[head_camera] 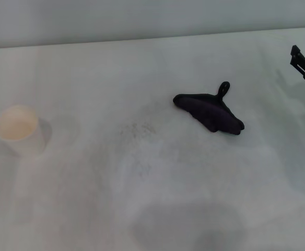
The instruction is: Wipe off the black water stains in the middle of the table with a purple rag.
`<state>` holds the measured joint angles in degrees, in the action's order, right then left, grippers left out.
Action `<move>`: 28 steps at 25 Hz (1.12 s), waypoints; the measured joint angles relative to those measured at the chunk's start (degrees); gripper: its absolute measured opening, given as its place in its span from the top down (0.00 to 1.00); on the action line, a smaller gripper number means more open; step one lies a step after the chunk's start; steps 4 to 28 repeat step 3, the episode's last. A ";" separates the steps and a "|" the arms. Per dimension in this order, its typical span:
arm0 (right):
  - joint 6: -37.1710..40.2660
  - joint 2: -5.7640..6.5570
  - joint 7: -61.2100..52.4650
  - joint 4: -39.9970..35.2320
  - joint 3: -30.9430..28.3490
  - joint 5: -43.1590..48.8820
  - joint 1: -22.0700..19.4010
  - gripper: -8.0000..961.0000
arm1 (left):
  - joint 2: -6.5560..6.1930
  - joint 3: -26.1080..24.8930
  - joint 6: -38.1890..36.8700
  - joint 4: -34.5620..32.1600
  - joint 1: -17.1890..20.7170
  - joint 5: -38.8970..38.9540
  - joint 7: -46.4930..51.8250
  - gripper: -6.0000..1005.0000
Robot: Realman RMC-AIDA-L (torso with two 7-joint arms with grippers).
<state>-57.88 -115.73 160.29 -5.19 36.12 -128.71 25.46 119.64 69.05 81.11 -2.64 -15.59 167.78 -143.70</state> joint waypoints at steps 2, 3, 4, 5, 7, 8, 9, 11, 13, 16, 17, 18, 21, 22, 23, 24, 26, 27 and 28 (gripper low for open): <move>0.74 -0.02 -0.05 0.05 0.01 0.03 -0.15 0.10 | -0.03 0.16 -0.02 0.01 -0.26 0.00 0.00 0.12; 1.09 -0.05 -0.08 0.06 0.04 0.04 -0.25 0.10 | -0.06 0.26 -0.11 0.04 -0.47 0.00 0.00 0.12; 1.09 -0.05 -0.08 0.06 0.04 0.04 -0.25 0.10 | -0.06 0.26 -0.11 0.04 -0.47 0.00 0.00 0.12; 1.09 -0.05 -0.08 0.06 0.04 0.04 -0.25 0.10 | -0.06 0.26 -0.11 0.04 -0.47 0.00 0.00 0.12; 1.09 -0.05 -0.08 0.06 0.04 0.04 -0.25 0.10 | -0.06 0.26 -0.11 0.04 -0.47 0.00 0.00 0.12; 1.09 -0.05 -0.08 0.06 0.04 0.04 -0.25 0.10 | -0.06 0.26 -0.11 0.04 -0.47 0.00 0.00 0.12; 1.09 -0.05 -0.08 0.06 0.04 0.04 -0.25 0.10 | -0.06 0.26 -0.11 0.04 -0.47 0.00 0.00 0.12; 1.09 -0.05 -0.08 0.06 0.04 0.04 -0.25 0.10 | -0.06 0.26 -0.11 0.04 -0.47 0.00 0.00 0.12; 1.09 -0.05 -0.08 0.06 0.04 0.04 -0.25 0.10 | -0.06 0.26 -0.11 0.04 -0.47 0.00 0.00 0.12; 1.09 -0.05 -0.08 0.06 0.04 0.04 -0.25 0.10 | -0.06 0.26 -0.11 0.04 -0.47 0.00 0.00 0.12; 1.09 -0.05 -0.08 0.06 0.04 0.04 -0.25 0.10 | -0.06 0.26 -0.11 0.04 -0.47 0.00 0.00 0.12; 1.09 -0.05 -0.08 0.06 0.04 0.04 -0.25 0.10 | -0.06 0.26 -0.11 0.04 -0.47 0.00 0.00 0.12; 1.09 -0.05 -0.08 0.06 0.04 0.04 -0.25 0.10 | -0.06 0.26 -0.11 0.04 -0.47 0.00 0.00 0.12; 1.09 -0.05 -0.08 0.06 0.04 0.04 -0.25 0.10 | -0.06 0.26 -0.11 0.04 -0.47 0.00 0.00 0.12; 1.09 -0.05 -0.08 0.06 0.04 0.04 -0.25 0.10 | -0.06 0.26 -0.11 0.04 -0.47 0.00 0.00 0.12; 1.09 -0.05 -0.08 0.06 0.04 0.04 -0.25 0.10 | -0.06 0.26 -0.11 0.04 -0.47 0.00 0.00 0.12; 1.09 -0.05 -0.08 0.06 0.04 0.04 -0.25 0.10 | -0.06 0.26 -0.11 0.04 -0.47 0.00 0.00 0.12; 1.09 -0.05 -0.08 0.06 0.04 0.04 -0.25 0.10 | -0.06 0.26 -0.11 0.04 -0.47 0.00 0.00 0.12; 1.09 -0.05 -0.08 0.06 0.04 0.04 -0.25 0.10 | -0.06 0.26 -0.11 0.04 -0.47 0.00 0.00 0.12</move>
